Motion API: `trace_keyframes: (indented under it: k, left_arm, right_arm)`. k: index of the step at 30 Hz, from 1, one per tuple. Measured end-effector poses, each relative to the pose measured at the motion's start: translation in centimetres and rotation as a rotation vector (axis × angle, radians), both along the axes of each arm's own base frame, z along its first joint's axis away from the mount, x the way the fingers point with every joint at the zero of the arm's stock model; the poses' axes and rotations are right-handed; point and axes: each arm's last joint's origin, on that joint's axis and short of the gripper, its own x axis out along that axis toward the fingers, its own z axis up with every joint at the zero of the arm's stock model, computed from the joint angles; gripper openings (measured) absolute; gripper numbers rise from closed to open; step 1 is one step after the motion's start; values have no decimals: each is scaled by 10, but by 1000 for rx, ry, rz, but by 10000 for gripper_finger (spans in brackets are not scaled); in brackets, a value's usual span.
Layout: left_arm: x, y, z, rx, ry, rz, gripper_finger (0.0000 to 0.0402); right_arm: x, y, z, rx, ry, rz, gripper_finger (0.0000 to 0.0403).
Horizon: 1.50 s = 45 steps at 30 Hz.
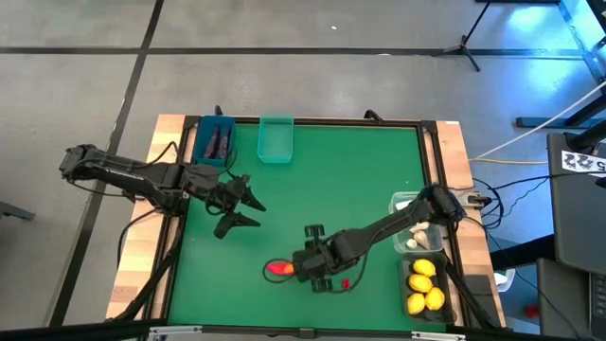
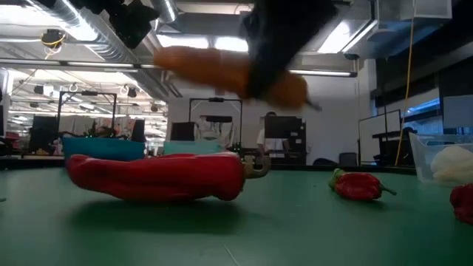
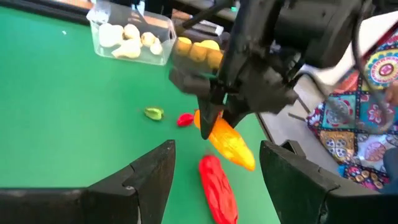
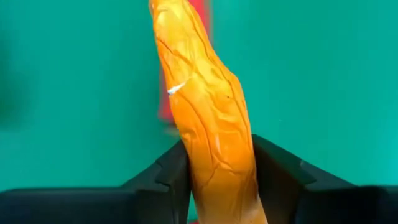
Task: Sort produce into baskets
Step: Put the yellow pepper into the green bin
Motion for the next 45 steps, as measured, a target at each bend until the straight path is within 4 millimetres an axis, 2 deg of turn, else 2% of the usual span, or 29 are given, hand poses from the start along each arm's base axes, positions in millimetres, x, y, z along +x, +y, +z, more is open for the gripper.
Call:
trace_keyframes:
  k: [7, 14, 18, 22, 26, 32, 38, 45]
  left_arm:
    - [-10, 4, 14, 41, -102, 74, 230]
    - [-20, 6, 45, 64, -394, 89, 230]
    - [-25, 6, 58, 129, -534, 84, 230]
    - [-25, 6, 59, 170, -555, 79, 230]
    - [-22, 6, 59, 181, -566, 80, 230]
    - [-19, 6, 64, 210, -636, 109, 230]
    - [-16, 6, 69, 247, -706, 135, 230]
    - [-3, 5, 66, 265, -722, 137, 230]
  right_arm:
    - [-7, -26, 61, -68, -239, -147, 124]
    - [-11, -57, 125, -77, -564, -276, 142]
    - [-9, -68, 154, -73, -743, -290, 145]
    - [-3, -75, 174, -58, -909, -262, 146]
    - [1, -80, 182, -56, -979, -240, 147]
    - [4, -94, 182, -27, -982, -241, 147]
    - [6, -99, 185, -14, -1008, -237, 147]
    - [17, -101, 174, -13, -1001, -237, 147]
